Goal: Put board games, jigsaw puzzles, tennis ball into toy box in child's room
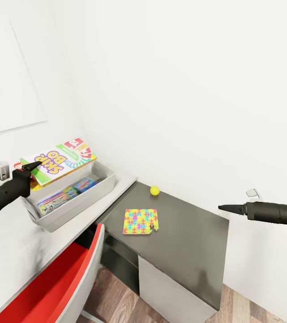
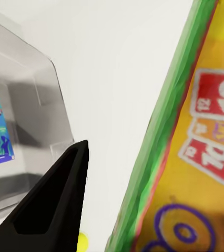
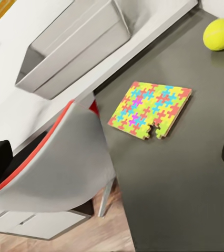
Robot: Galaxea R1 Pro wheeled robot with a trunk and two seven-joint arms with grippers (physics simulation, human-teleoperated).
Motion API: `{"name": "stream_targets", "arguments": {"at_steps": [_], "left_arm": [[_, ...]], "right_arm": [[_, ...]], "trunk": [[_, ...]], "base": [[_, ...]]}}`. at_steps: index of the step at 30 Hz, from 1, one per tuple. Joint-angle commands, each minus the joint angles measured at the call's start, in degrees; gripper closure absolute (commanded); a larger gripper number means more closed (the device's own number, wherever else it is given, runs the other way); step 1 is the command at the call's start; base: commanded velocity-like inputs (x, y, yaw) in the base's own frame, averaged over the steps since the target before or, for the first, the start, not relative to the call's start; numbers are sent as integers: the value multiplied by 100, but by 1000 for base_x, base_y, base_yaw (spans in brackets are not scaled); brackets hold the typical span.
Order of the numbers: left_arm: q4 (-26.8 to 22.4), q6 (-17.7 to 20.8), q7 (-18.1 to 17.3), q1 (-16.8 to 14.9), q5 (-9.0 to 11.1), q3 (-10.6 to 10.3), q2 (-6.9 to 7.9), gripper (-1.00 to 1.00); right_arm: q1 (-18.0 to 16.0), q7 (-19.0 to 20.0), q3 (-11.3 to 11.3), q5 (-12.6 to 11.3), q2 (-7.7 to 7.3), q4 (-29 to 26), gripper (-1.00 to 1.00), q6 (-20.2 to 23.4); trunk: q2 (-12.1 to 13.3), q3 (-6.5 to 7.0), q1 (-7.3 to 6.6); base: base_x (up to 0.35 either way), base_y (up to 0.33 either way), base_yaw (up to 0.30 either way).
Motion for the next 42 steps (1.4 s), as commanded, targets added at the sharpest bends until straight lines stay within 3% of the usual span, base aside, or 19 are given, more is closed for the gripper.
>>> {"name": "stream_targets", "arguments": {"at_steps": [1, 20, 28, 42], "left_arm": [[59, 15, 50, -8, 78, 5, -1, 100], [1220, 47, -290, -136, 66, 38, 81, 100], [1778, 93, -265, -426, 41, 37, 177, 100], [2084, 96, -243, -591, 24, 26, 270, 100]], "right_arm": [[-4, 16, -1, -1, -1, 1, -100, 27], [-4, 18, 2, -8, -1, -36, -100, 27], [25, 17, 2, -6, -1, -96, -100, 27], [39, 19, -1, -8, -1, -128, -100, 27]], "trunk": [[-4, -6, 2], [-4, -6, 2], [-4, -6, 2], [-4, -6, 2]], "base": [[132, -68, 2], [30, -16, 0], [1, -1, 0], [0, 0, 0]]}}
